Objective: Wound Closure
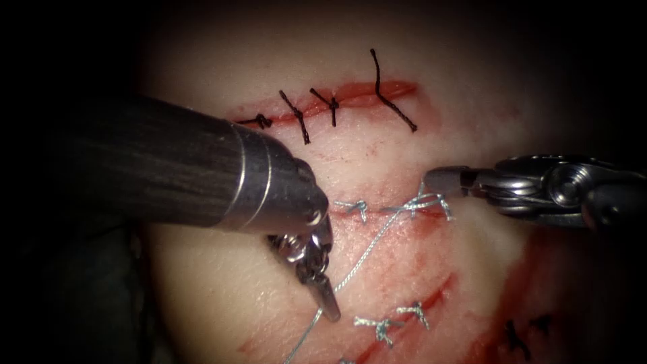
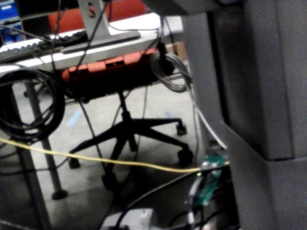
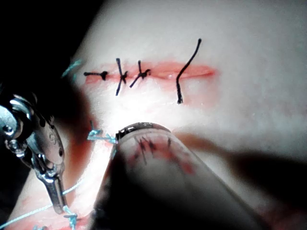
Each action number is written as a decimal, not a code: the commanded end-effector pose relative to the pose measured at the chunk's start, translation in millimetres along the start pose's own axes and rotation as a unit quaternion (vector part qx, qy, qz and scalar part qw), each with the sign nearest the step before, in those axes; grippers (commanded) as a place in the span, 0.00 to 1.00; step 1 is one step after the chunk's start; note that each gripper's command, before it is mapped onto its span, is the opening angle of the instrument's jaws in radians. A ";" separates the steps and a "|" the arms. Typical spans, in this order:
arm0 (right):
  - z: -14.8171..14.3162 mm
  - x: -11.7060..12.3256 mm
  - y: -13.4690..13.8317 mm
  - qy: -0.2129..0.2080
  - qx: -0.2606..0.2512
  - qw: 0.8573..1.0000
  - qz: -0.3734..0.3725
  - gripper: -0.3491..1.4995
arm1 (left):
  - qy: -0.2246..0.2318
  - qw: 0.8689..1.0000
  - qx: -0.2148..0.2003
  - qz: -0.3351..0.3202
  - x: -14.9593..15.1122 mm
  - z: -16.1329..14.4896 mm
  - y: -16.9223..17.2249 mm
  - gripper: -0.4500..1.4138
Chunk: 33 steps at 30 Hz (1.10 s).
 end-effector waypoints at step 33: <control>4.7 1.6 4.8 0.050 -0.045 0.952 -0.299 0.00 | -0.191 0.971 -0.140 0.016 -8.4 16.4 6.1 0.00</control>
